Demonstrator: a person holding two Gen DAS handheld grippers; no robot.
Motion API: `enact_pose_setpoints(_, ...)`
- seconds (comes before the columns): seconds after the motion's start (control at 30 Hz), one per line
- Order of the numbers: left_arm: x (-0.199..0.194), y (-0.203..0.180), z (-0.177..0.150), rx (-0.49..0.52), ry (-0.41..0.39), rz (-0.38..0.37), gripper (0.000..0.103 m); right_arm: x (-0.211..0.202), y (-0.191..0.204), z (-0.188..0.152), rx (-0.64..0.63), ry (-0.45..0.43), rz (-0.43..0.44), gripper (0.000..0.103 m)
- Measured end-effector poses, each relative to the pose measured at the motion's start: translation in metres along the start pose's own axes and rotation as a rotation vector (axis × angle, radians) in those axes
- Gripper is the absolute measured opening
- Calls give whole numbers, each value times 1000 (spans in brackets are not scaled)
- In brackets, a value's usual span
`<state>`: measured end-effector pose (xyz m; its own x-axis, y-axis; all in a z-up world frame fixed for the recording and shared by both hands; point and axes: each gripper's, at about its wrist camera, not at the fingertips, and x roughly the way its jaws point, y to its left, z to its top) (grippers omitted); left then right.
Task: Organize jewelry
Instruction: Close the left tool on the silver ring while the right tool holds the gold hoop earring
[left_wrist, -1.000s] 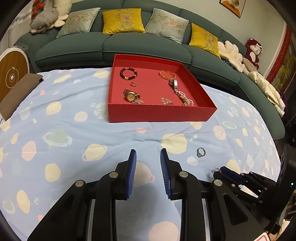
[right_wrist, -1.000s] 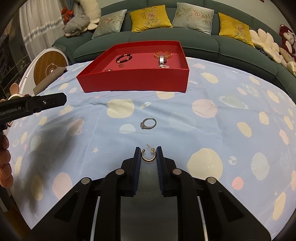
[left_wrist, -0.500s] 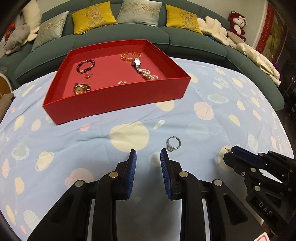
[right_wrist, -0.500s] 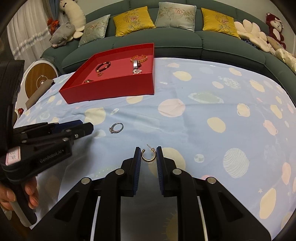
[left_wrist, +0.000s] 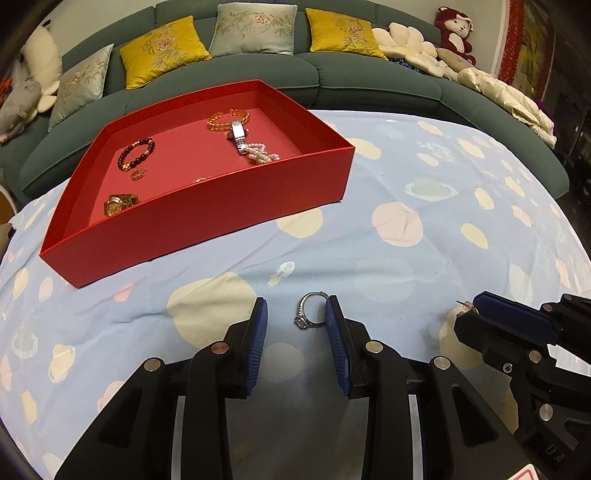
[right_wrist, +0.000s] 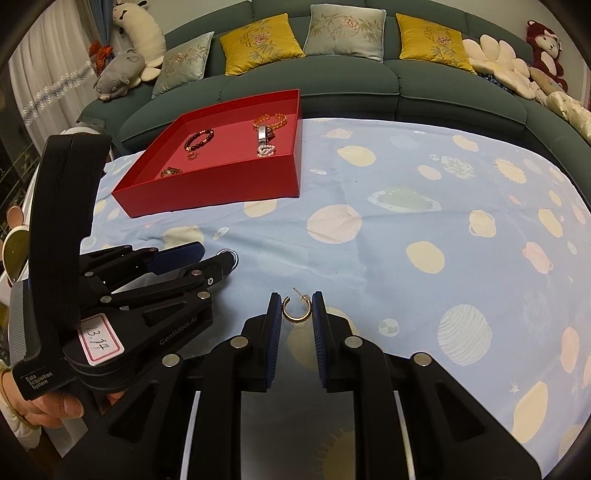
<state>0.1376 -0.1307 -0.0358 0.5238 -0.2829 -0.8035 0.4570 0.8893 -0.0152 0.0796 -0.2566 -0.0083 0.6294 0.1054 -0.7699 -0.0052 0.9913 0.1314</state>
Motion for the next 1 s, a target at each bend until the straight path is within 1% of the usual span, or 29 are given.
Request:
enact_pose_setpoints(0.03,0,-2,-1,14,-6,3,26,0,0,0,-1,0,1,16)
enact_pose_setpoints(0.07,-1,-4,-1,21,-9,-5,17,1,1,1,-1,1,0,16)
enact_pose_setpoints(0.13,-1,-7,-2,35,-13,-5,13,1,1,1,-2,2,1,16)
enact_pose_setpoints(0.17,-2,-8,-2,38,-15,-8,8,1,1,1,-2,3,1,16)
enact_pose_setpoints(0.27,-3,-7,-2,35,-13,-16,6,1,2,1,-1,2,2,16)
enact_pose_setpoints(0.37,-5,-6,-2,27,-7,-24,5,-1,3,2,-3,-4,4,16)
enact_pose_setpoints(0.57,-14,-2,0,14,-24,-15,5,-2,4,5,0,-11,8,16)
enact_pose_setpoints(0.73,-27,3,1,7,-47,26,5,-4,7,9,1,-18,13,16)
enact_pose_setpoints(1.0,-42,27,-12,-62,-34,72,5,-3,28,24,-12,-32,46,16)
